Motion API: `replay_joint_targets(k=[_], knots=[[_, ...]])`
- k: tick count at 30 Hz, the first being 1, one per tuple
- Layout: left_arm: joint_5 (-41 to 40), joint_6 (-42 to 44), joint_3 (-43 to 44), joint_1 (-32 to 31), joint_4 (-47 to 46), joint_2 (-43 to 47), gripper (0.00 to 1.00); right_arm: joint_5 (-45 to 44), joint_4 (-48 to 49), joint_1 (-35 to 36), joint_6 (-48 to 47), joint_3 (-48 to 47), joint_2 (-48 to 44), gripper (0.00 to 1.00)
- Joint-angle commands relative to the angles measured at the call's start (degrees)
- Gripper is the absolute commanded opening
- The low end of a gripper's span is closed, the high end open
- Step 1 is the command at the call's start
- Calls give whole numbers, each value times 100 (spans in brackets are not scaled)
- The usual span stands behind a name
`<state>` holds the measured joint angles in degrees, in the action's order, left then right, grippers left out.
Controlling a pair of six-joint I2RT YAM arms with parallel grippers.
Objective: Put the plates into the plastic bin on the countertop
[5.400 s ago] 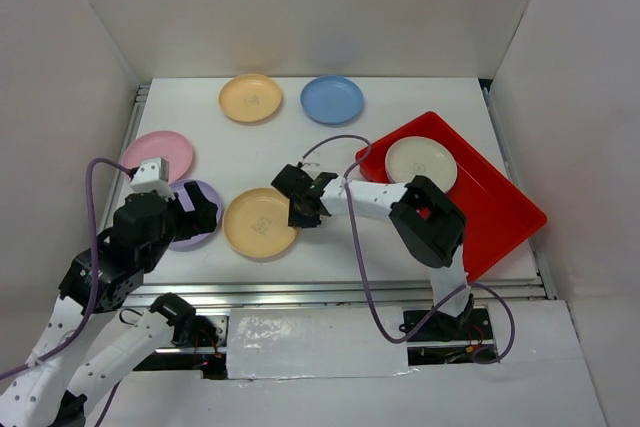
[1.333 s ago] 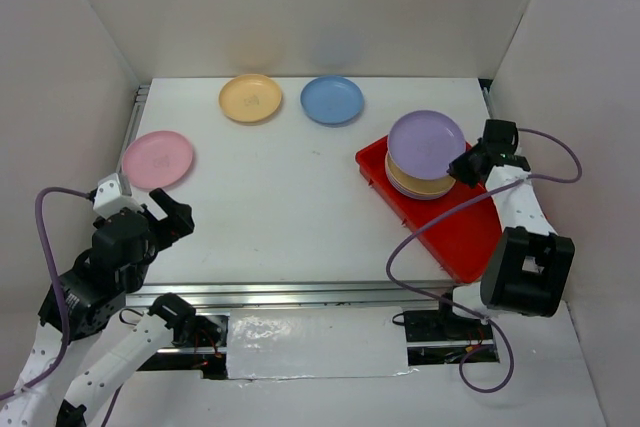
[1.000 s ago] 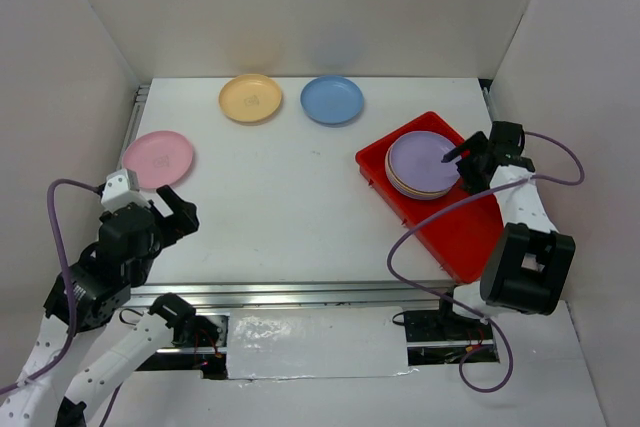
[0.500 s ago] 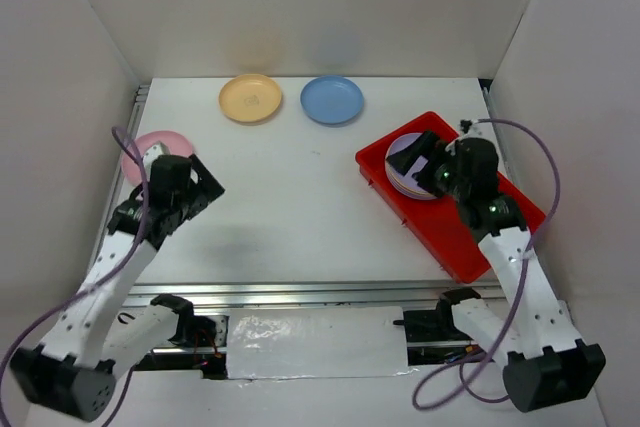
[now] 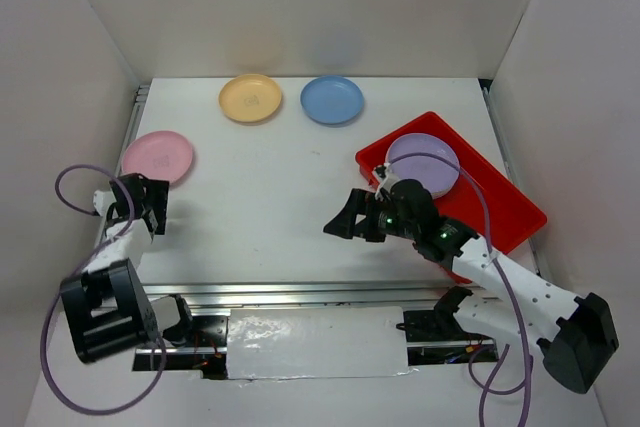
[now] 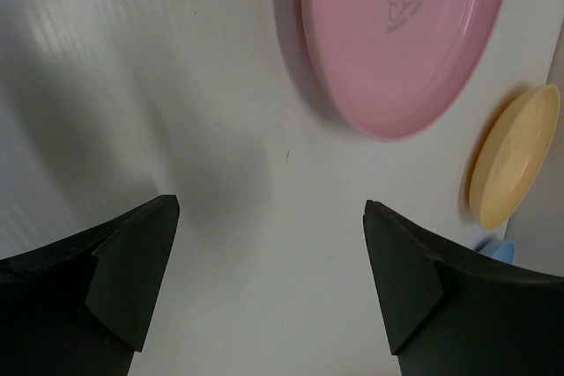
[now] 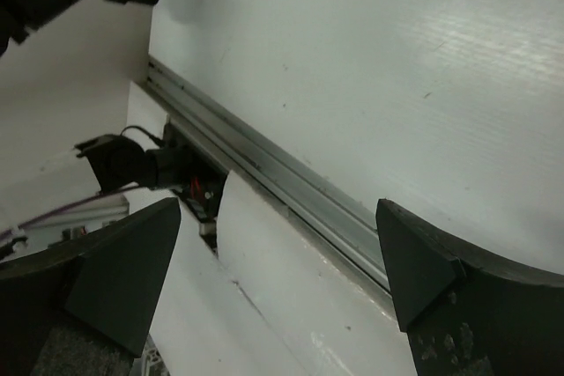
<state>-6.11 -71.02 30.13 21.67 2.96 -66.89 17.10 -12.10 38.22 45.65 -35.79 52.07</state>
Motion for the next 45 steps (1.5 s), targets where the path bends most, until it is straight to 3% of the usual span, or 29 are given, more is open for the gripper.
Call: replay_joint_targets(k=[1,7,9,17,20,21,23,24,28,30,31,35,37,40,45], knots=[[-127,-220,440,109,-1281,-849,99,48,1103,431,260,169,66,100],[-153,-87,1178,425,-1263,-2081,97,-234,1157,942,216,256,136,100],[-241,-78,1512,417,-731,-2476,95,-199,1183,1038,243,301,93,100],[-418,27,2585,294,292,-3391,73,-409,1069,1293,190,169,-74,100],[-312,45,2761,268,486,-3646,58,-532,982,1346,225,151,-223,100],[-277,-16,2761,267,590,-3690,41,-550,929,1372,243,143,-259,100],[-137,-43,2674,259,600,-3673,20,-664,841,1381,243,125,-399,100],[-110,-52,2630,250,644,-3638,4,-708,745,1399,225,99,-435,100],[-241,-35,2804,-65,1538,-2903,0,-1225,306,1425,155,-199,-418,100],[-399,27,2876,-583,2145,-2392,0,-1692,-221,1425,94,-619,-155,100],[-530,71,2806,-794,2234,-1729,0,-1962,-379,1425,50,-779,116,100],[-1356,440,2209,-2714,2042,-64,0,-2676,-1249,1382,-310,-1806,917,100],[-1445,564,1997,-3263,2155,420,0,-3124,-1575,1320,-530,-2518,1486,100],[-1683,739,1944,-4474,2330,703,0,-3467,-2015,1162,-785,-3310,2076,100],[-1666,994,2252,-5417,2824,651,0,-3836,-1910,1057,-944,-3637,2377,100]])
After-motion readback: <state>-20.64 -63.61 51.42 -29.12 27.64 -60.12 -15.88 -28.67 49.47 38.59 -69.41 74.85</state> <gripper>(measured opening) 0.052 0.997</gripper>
